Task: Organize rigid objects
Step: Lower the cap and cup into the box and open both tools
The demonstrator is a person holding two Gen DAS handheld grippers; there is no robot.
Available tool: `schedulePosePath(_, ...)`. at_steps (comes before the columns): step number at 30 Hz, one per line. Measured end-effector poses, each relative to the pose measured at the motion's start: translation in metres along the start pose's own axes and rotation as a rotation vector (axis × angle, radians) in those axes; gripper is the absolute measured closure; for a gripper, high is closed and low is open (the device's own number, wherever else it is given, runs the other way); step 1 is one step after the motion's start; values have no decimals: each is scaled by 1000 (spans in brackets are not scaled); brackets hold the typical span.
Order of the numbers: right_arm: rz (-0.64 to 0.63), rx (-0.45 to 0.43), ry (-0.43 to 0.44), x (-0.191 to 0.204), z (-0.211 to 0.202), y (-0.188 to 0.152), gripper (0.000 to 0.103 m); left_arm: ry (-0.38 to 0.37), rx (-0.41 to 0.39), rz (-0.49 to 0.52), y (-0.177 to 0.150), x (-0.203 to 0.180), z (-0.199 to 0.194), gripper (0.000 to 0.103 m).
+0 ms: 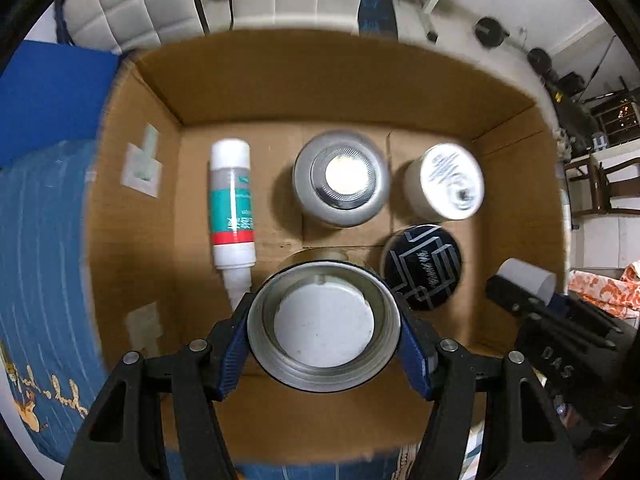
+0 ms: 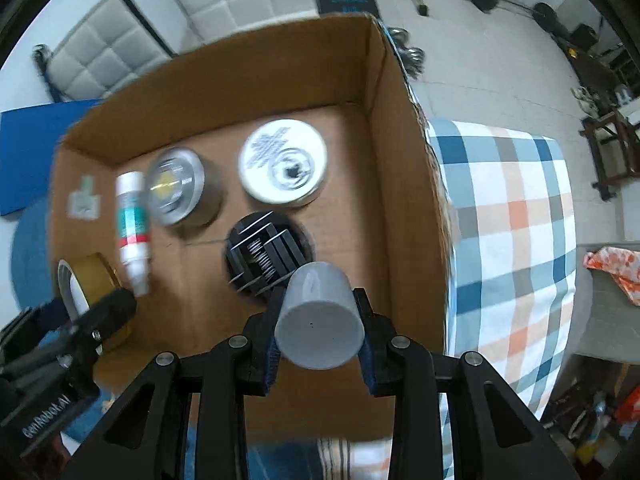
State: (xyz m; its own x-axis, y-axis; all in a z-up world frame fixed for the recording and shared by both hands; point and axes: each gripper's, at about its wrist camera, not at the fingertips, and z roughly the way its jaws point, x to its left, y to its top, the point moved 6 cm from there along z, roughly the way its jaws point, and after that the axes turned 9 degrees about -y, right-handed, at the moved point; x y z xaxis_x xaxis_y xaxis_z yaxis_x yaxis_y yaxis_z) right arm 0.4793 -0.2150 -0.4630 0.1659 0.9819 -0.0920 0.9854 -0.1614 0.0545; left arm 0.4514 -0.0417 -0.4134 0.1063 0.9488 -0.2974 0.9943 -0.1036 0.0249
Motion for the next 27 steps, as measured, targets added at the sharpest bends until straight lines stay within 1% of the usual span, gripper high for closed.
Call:
schedulePosePath(4, 22, 34, -35, 1, 27, 16, 69, 5, 51, -20, 6, 7, 29, 41)
schedulePosePath(8, 32, 48, -64, 1, 42, 24, 69, 21, 76, -28, 11, 12, 44, 41)
schedulePosePath(13, 32, 43, -101, 4, 48, 31, 69, 43, 91, -33, 12, 12, 48, 40)
schedulePosePath(16, 26, 53, -112, 5, 49, 33, 66, 30, 89, -42, 15, 8, 45, 38)
schedulePosePath(17, 24, 52, -110, 6, 49, 33, 62, 28, 82, -47, 16, 7, 43, 32)
schedulePosePath(18, 21, 51, -108, 6, 49, 33, 57, 27, 75, -49, 19, 5, 43, 28)
schedulePosePath(19, 18, 48, -109, 7, 48, 34, 55, 26, 67, -50, 20, 6, 41, 28)
schedulePosePath(20, 15, 45, -107, 13, 47, 35, 49, 29, 56, -50, 20, 5, 37, 28)
schedulePosePath(21, 16, 43, -103, 14, 45, 34, 40, 34, 48, -50, 20, 5, 34, 26)
schedulePosePath(22, 15, 39, -103, 14, 42, 34, 35, 35, 42, -49, 19, 4, 31, 24)
schedulePosePath(23, 13, 28, -110, 14, 38, 34, 31, 38, 33, -49, 19, 3, 27, 20)
schedulePosePath(25, 10, 3, -116, 12, 30, 34, 30, 43, 18, -48, 17, 2, 21, 17)
schedulePosePath(27, 7, -2, -112, 9, 24, 33, 21, 50, -2, -45, 12, 1, 13, 11)
